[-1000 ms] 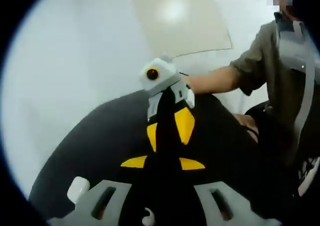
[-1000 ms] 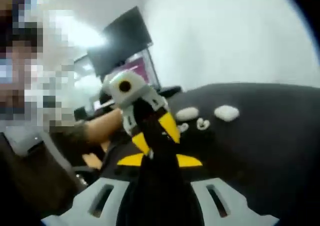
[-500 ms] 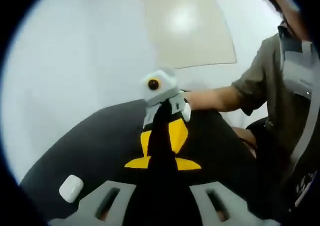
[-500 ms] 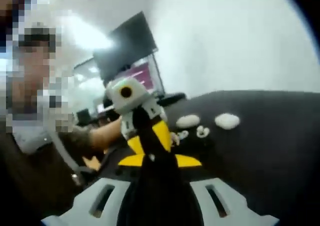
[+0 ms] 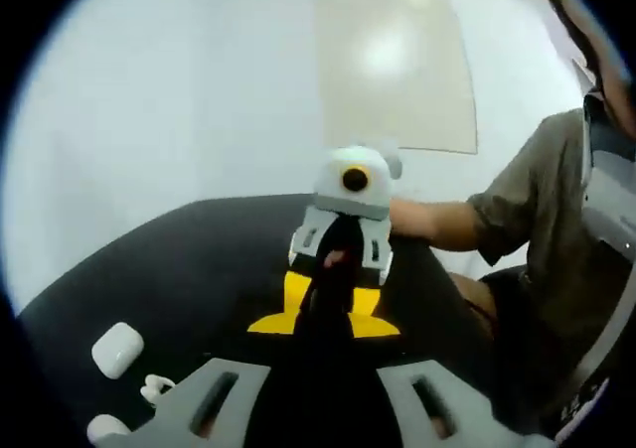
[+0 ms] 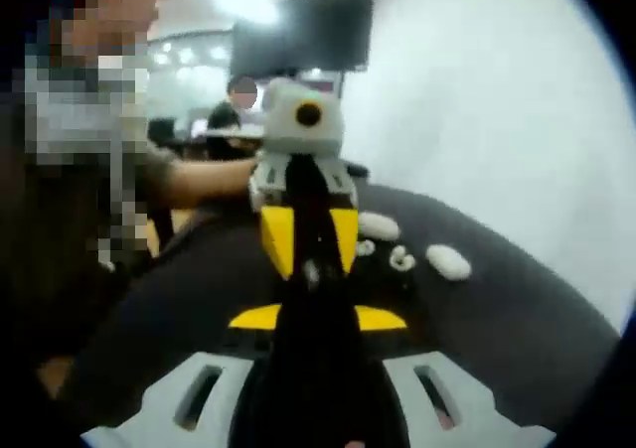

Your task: Pick up three earphones and place each one into its charging case using tactile feedback, ensure that each earphone is properly inserted and securely positioned inside the case.

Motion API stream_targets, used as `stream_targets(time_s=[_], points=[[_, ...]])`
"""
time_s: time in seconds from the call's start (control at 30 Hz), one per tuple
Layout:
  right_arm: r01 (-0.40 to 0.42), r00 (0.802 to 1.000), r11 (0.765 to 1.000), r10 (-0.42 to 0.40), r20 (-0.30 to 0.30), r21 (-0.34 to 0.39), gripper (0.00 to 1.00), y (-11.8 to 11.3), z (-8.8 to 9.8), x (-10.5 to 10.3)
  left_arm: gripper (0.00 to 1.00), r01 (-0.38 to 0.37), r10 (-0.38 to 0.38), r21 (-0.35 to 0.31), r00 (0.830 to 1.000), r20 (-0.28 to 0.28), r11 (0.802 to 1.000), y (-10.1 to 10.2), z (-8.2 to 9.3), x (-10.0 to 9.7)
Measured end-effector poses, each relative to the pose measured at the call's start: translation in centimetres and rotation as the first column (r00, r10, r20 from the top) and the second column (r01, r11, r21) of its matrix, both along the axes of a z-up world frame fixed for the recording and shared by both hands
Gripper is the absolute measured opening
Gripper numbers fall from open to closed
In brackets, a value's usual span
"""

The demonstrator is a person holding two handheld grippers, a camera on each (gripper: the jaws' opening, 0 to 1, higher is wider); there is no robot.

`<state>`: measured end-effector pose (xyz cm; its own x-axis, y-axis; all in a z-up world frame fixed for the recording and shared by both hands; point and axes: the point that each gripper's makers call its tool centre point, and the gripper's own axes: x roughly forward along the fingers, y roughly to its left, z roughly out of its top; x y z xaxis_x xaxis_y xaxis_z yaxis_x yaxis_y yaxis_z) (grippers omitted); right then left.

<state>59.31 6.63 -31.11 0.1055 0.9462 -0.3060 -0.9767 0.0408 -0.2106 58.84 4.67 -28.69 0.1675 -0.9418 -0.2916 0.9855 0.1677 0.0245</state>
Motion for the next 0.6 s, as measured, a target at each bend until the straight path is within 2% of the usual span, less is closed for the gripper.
stream_targets(time_s=[0.07, 0.13, 0.23, 0.3, 0.37, 0.43, 0.6], points=[[-0.007, 1.000, 1.000, 0.007, -0.023, 0.004, 0.20, -0.4, 0.1, -0.1, 0.14, 0.000, 0.000, 0.000, 1.000, -0.007, 1.000, 0.0, 0.0, 0.0], [-0.028, 0.992, 0.999, 0.031, -0.126, 0.028, 0.19, -0.6, 0.2, -0.6, 0.14, 0.007, -0.007, -0.009, 1.000, -0.023, 1.000, -0.1, 0.0, -0.2], [-0.009, 0.967, 0.999, 0.018, -0.256, 0.036, 0.19, -1.2, 0.0, -0.3, 0.14, 0.001, -0.001, -0.011, 1.000, 0.017, 1.000, -0.2, 0.2, -0.1], [-0.017, 0.955, 0.999, 0.030, -0.295, 0.047, 0.19, -1.5, 0.1, -0.4, 0.17, -0.012, 0.013, -0.038, 1.000, 0.028, 0.999, -0.2, 0.7, 0.2], [-0.026, 0.949, 0.998, 0.041, -0.312, 0.051, 0.19, -1.5, 0.1, -0.5, 0.20, -0.026, 0.027, -0.069, 0.999, 0.019, 0.997, -0.1, 1.2, 0.6], [-0.025, 0.947, 0.998, 0.040, -0.320, 0.051, 0.19, -1.4, 0.0, -0.6, 0.20, -0.030, 0.032, -0.073, 0.999, 0.025, 0.997, -0.2, 1.2, 0.7], [-0.021, 0.954, 0.999, 0.034, -0.298, 0.046, 0.19, -1.1, -0.1, -0.6, 0.19, -0.019, 0.021, -0.061, 0.999, 0.029, 0.998, -0.6, 0.6, 0.4]])
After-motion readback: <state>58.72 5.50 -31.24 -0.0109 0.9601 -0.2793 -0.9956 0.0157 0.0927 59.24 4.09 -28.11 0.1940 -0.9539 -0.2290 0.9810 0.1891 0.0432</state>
